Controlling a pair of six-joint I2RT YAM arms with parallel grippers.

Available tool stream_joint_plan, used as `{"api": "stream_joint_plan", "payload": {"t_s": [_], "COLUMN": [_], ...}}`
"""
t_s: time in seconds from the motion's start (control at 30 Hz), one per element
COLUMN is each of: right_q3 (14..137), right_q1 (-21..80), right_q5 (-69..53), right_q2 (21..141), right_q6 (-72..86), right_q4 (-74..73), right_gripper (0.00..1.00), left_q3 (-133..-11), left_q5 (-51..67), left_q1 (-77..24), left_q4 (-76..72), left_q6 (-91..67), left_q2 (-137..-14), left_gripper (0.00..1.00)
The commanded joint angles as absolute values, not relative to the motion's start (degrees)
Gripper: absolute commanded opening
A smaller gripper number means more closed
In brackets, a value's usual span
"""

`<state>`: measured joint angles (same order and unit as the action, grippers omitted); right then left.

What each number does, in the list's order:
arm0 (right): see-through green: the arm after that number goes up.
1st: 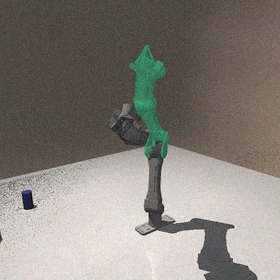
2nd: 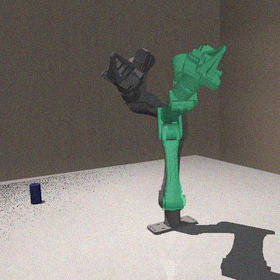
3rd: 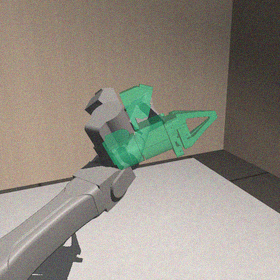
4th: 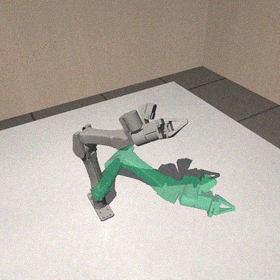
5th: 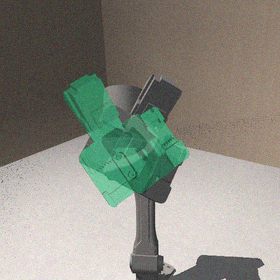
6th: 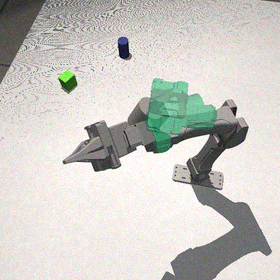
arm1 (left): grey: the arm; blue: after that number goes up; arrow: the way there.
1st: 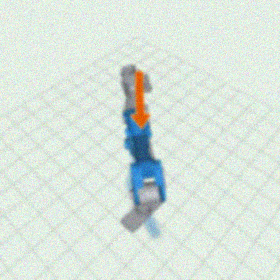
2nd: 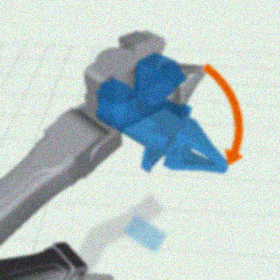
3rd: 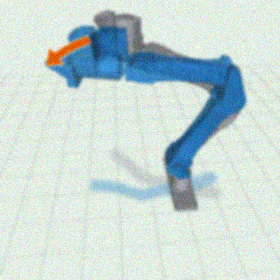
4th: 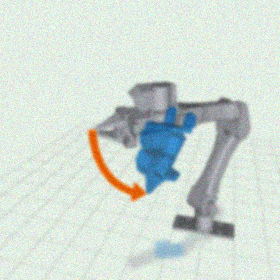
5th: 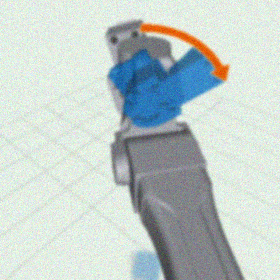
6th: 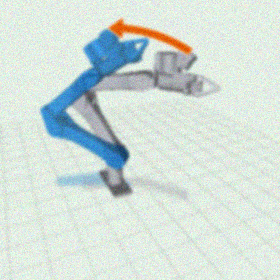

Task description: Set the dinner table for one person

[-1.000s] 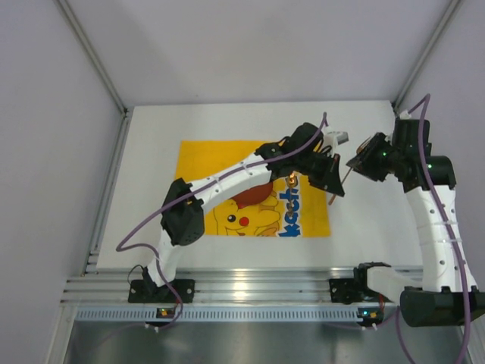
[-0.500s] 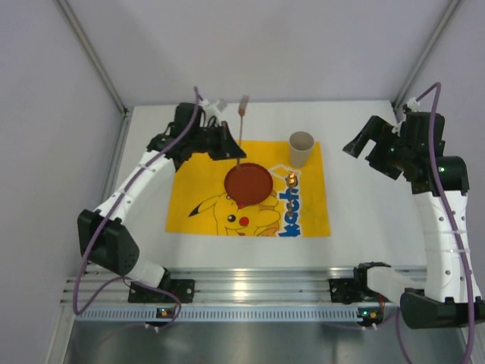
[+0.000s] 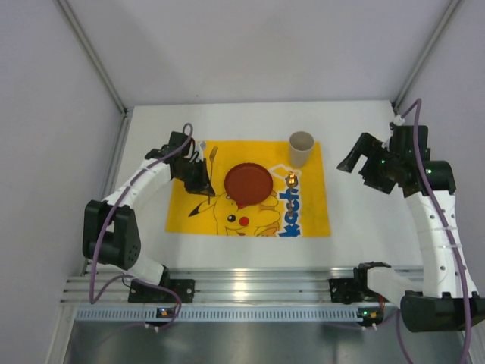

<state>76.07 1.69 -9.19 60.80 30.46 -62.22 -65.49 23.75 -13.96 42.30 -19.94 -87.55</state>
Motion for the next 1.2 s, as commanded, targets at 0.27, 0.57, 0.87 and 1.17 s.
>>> {"api": "stream_joint_plan", "payload": {"t_s": [0.27, 0.57, 0.87, 1.17], "right_q3": [74.53, 73.39, 73.21, 72.86], "right_q1": [3.34, 4.31, 5.36, 5.62], "right_q5": [-9.58, -8.44, -8.26, -8.17], "right_q2": [58.89, 58.45, 59.59, 59.86], "right_q6": [29.53, 29.01, 29.00, 28.92], "right_q4": [-62.49, -62.84, -62.05, -61.79], "right_gripper": [1.00, 1.00, 1.00, 1.00], "left_q3": [-63.46, -61.26, -63.37, -65.83], "left_q5": [25.23, 22.94, 21.10, 19.95], "left_q1": [-12.22, -11.43, -11.07, -10.37], "left_q4": [41.05, 42.89, 43.06, 41.75], "left_q6": [-18.89, -18.72, -17.84, -17.40], "left_q2": [-94.22, -95.54, -97.81, -101.69], "left_gripper": [0.00, 0.00, 0.00, 0.14]}}
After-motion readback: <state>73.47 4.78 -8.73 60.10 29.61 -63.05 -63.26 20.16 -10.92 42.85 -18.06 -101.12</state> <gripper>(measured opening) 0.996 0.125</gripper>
